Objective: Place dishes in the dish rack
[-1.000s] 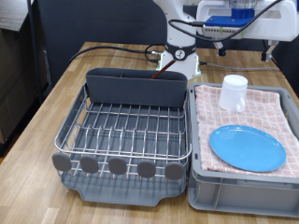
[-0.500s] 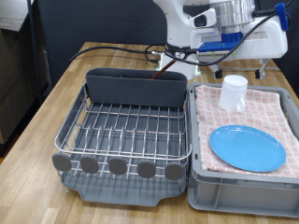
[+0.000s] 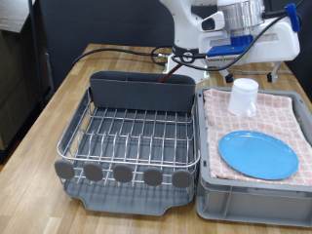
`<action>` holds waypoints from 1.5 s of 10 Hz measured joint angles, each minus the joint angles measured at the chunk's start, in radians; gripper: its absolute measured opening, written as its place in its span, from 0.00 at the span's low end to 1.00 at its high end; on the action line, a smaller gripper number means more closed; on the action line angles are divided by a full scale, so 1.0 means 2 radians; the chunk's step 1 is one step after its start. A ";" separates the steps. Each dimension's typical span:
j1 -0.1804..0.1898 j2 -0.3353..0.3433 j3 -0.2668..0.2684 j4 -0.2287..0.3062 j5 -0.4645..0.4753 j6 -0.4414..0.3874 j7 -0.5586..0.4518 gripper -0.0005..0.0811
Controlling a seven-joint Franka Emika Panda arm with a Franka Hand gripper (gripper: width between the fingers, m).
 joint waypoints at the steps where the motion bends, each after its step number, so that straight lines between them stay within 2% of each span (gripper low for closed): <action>1: 0.001 0.000 0.000 -0.005 0.017 0.006 -0.019 0.99; 5: 0.009 0.001 0.000 -0.027 0.113 0.034 -0.113 0.99; 9: 0.011 0.021 0.003 -0.045 0.187 0.071 -0.166 0.99; 15: 0.011 0.064 0.018 -0.047 0.292 0.104 -0.256 0.99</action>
